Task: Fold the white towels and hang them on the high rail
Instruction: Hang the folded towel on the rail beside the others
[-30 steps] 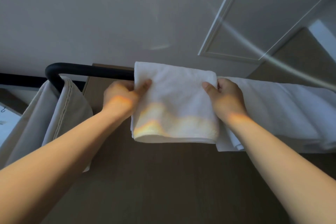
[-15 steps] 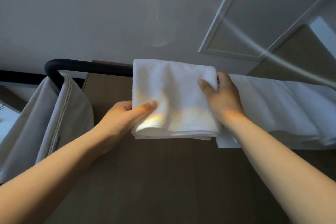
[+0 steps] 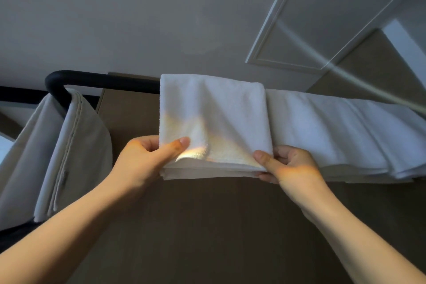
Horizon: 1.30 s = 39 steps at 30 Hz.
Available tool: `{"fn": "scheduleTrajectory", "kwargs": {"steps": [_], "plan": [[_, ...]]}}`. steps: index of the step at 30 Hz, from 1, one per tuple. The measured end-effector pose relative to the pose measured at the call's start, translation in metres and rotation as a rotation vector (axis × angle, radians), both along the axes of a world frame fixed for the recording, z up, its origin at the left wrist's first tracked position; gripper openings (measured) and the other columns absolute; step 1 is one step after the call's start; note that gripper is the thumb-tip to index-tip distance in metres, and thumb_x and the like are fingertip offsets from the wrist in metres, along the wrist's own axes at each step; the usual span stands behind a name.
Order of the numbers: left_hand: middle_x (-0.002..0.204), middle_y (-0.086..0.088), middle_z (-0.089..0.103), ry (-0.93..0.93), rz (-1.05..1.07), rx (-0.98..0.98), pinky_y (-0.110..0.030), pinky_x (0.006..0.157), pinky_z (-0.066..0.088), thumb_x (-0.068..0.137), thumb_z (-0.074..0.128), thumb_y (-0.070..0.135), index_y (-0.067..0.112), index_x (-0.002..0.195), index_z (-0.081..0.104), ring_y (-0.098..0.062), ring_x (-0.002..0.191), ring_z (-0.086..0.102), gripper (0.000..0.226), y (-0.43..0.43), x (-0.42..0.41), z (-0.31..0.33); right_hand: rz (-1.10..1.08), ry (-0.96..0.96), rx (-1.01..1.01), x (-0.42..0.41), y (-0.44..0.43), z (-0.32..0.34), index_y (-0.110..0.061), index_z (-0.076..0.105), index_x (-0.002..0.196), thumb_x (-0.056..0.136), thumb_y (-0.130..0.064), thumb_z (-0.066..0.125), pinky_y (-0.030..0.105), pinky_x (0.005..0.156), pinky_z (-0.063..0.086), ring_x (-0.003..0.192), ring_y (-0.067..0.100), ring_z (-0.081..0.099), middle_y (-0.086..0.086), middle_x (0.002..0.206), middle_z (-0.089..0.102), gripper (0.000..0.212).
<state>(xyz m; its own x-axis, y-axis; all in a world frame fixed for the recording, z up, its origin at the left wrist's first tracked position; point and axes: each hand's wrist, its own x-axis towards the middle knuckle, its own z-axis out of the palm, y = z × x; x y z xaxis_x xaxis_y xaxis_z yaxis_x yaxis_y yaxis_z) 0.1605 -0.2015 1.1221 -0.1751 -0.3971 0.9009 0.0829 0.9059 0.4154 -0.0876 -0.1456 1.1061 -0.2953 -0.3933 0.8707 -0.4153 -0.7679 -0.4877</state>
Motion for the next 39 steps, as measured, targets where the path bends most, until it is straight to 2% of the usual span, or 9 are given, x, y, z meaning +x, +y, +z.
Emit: {"fn": "scheduleTrajectory", "kwargs": {"steps": [4,8,14,17,20,25,30,35,39], "plan": [[0.096,-0.027,0.070,0.010,0.056,0.024,-0.061,0.094,0.048,0.059,0.080,0.064,0.010,0.087,0.077,-0.041,0.087,0.068,0.061,-0.003,0.005,-0.003,-0.132,0.059,0.041,-0.006,-0.001,-0.003,-0.015,0.073,0.088,0.086,-0.039,0.069,0.024,0.074,0.053,0.082,0.015,0.070,-0.001,0.084,0.075,0.025],[0.101,-0.036,0.063,0.027,0.048,0.070,-0.048,0.087,0.056,0.044,0.083,0.071,0.001,0.084,0.075,-0.043,0.091,0.068,0.081,-0.010,0.013,-0.005,0.315,0.024,0.241,-0.010,-0.003,-0.001,-0.014,0.067,0.112,0.086,-0.031,0.068,0.036,0.103,0.048,0.106,0.016,0.068,0.002,0.110,0.074,0.031],[0.100,-0.045,0.057,0.049,0.020,0.095,-0.036,0.073,0.061,0.051,0.086,0.062,-0.011,0.088,0.069,-0.050,0.098,0.062,0.084,-0.011,0.010,-0.009,0.551,-0.040,0.171,-0.014,0.002,-0.005,-0.005,0.066,0.115,0.080,-0.023,0.069,0.027,0.087,0.058,0.105,0.017,0.070,0.006,0.112,0.074,0.040],[0.096,-0.040,0.062,0.062,-0.006,0.093,-0.028,0.066,0.060,0.057,0.080,0.052,-0.006,0.082,0.072,-0.047,0.095,0.065,0.064,-0.005,-0.001,-0.009,0.497,-0.139,0.103,-0.012,0.000,-0.004,-0.002,0.066,0.106,0.085,-0.015,0.069,0.027,0.080,0.059,0.100,0.020,0.071,0.011,0.108,0.074,0.025],[0.092,-0.040,0.062,0.067,0.018,0.053,-0.028,0.065,0.060,0.061,0.078,0.051,-0.014,0.087,0.068,-0.045,0.091,0.066,0.071,-0.002,-0.013,-0.010,0.435,-0.248,0.031,-0.011,-0.002,-0.004,0.000,0.065,0.101,0.087,-0.009,0.068,0.028,0.075,0.061,0.096,0.024,0.072,0.016,0.106,0.072,0.017],[0.078,-0.004,0.076,0.056,0.129,0.024,-0.024,0.065,0.060,0.078,0.074,0.041,0.010,0.082,0.077,-0.019,0.075,0.074,0.032,0.005,-0.019,-0.017,0.252,-0.327,-0.043,-0.010,-0.007,-0.009,-0.002,0.062,0.088,0.084,-0.008,0.073,0.036,0.079,0.060,0.097,0.033,0.069,0.025,0.099,0.067,0.014],[0.052,-0.001,0.064,0.117,0.319,-0.050,-0.011,0.043,0.036,0.081,0.073,0.042,0.006,0.064,0.071,-0.003,0.044,0.052,0.039,0.005,-0.013,-0.022,0.111,-0.266,-0.124,-0.006,-0.007,-0.015,-0.011,0.058,0.087,0.083,-0.009,0.075,0.030,0.072,0.060,0.087,0.024,0.067,0.009,0.086,0.061,0.017],[0.072,0.004,0.072,0.073,0.427,-0.109,-0.019,0.057,0.048,0.071,0.078,0.049,0.019,0.077,0.073,-0.005,0.065,0.065,0.031,0.013,-0.003,-0.032,0.040,-0.234,-0.113,-0.002,0.001,-0.030,-0.013,0.060,0.096,0.086,-0.012,0.072,0.029,0.069,0.062,0.092,0.028,0.071,0.016,0.100,0.068,0.016],[0.078,0.016,0.072,-0.095,0.407,-0.090,-0.008,0.059,0.048,0.053,0.072,0.065,0.028,0.080,0.071,0.003,0.074,0.067,0.046,0.011,0.016,-0.066,-0.276,0.028,0.002,-0.005,0.013,-0.066,-0.019,0.064,0.095,0.081,-0.024,0.078,0.036,0.076,0.058,0.085,0.013,0.069,-0.001,0.088,0.071,0.021]]}}
